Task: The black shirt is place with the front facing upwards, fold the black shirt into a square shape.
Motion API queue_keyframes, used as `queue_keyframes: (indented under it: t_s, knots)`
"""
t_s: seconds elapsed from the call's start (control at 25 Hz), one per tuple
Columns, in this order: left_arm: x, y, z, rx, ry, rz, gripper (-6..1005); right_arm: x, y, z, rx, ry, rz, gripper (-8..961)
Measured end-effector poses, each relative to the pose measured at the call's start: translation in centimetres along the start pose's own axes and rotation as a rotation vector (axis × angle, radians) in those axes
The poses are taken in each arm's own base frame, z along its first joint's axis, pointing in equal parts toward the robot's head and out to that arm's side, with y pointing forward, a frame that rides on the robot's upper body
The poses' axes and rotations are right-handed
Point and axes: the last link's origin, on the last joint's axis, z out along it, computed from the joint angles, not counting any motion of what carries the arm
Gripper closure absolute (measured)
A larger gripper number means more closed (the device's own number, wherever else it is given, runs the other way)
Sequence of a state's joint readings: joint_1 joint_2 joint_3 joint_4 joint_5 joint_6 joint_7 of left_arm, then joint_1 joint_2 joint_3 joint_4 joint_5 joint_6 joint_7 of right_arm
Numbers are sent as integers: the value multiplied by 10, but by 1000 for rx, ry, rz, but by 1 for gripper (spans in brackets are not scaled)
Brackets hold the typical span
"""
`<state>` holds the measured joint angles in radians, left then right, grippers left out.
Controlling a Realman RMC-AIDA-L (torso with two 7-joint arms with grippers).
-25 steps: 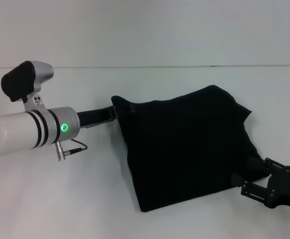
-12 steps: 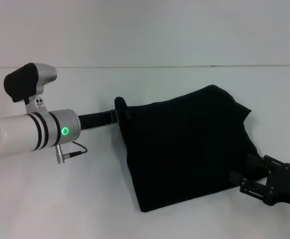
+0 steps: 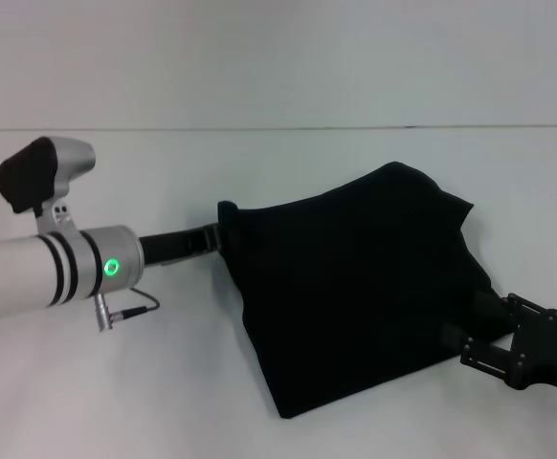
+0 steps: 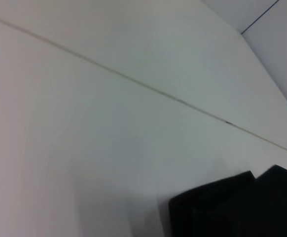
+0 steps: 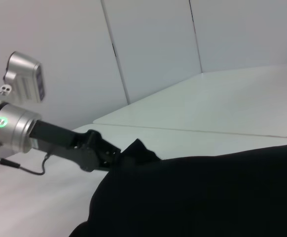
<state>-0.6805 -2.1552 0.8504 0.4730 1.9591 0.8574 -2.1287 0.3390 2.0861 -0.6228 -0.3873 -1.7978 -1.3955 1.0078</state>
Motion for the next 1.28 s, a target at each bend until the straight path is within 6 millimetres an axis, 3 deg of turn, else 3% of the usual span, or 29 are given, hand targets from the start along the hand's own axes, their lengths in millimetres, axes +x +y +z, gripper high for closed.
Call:
queue_keyframes:
  t_s: [0.08,0.52,0.76,1.0,1.28]
  knots:
    - [-4,-2,-3,-11,-4,-14,930,0,-1,0,2,-1,-1,161]
    - [-40,-30,-45,-100,43,-196,937,-6,-7,5,23,-7,-6,159]
    - [-48,-34,-55,-121,45,-222,937,-10,-9,10,26,-7,-12,161]
    - [-22,-37,-50,-60,54,-155,937,-13,-10,13,25,-11,-14,161]
    - [16,-31,-29,55,80,-22,938,-13,-8,19,17,-10,-3,160]
